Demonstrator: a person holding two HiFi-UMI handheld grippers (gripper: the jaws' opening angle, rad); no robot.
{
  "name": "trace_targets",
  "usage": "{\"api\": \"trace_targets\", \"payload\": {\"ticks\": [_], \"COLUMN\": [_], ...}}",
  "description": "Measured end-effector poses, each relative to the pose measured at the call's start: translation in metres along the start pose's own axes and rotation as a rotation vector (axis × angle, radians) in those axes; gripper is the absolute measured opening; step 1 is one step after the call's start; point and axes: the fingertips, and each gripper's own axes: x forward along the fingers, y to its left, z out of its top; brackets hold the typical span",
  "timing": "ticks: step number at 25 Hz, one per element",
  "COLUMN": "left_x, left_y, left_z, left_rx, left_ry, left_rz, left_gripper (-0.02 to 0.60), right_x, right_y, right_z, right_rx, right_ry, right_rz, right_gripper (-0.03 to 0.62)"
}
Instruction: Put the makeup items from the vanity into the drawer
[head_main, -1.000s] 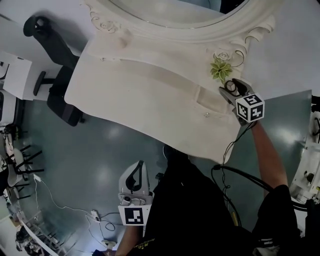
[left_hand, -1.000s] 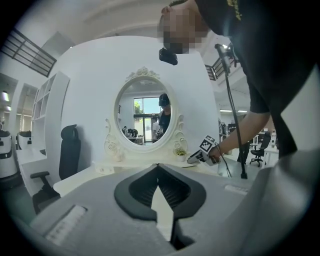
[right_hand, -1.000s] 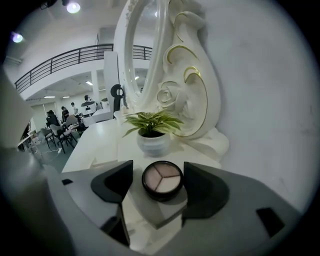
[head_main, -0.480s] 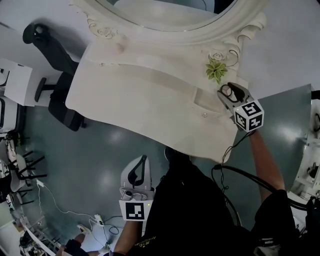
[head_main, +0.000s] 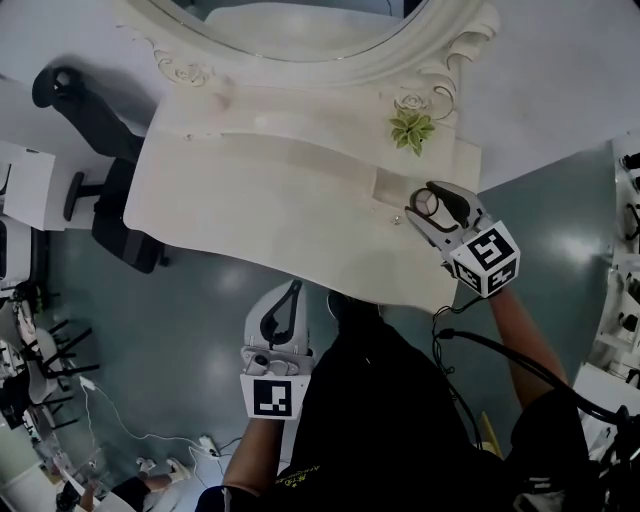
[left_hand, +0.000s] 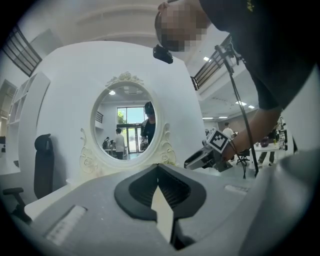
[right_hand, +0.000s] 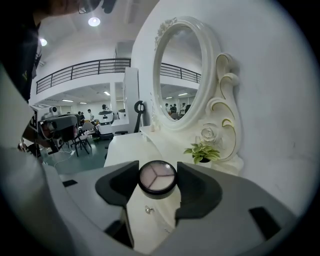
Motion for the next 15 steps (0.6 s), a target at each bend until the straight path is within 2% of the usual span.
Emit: {"api": "trace_targets", "payload": {"ticks": [4, 7, 15], "left_x": [0.011, 0.016, 0.010], "left_y": [-0.009, -0.013, -0.007], "left_z": [-0.001, -0.005, -0.023], "left_rx": [-0.005, -0.005, -0.027], "left_ry": [-0.013, -0.005, 0.040], "left_rz": [-0.036, -0.058, -0.045], "left_gripper": [0.021, 0.021, 0.021], "right_x": [0.012, 0.030, 0.059], "right_y": [-0.002, -0.009, -0.029], "right_z": [-0.020, -0.046, -0.088], "right_rx": [0.020, 0.052, 0.211], "right_ry": [0.064, 0.164, 0.412], "right_rz": [-0.012, -0.036, -0.076], "right_gripper": [0.238, 0.238, 0.238]}}
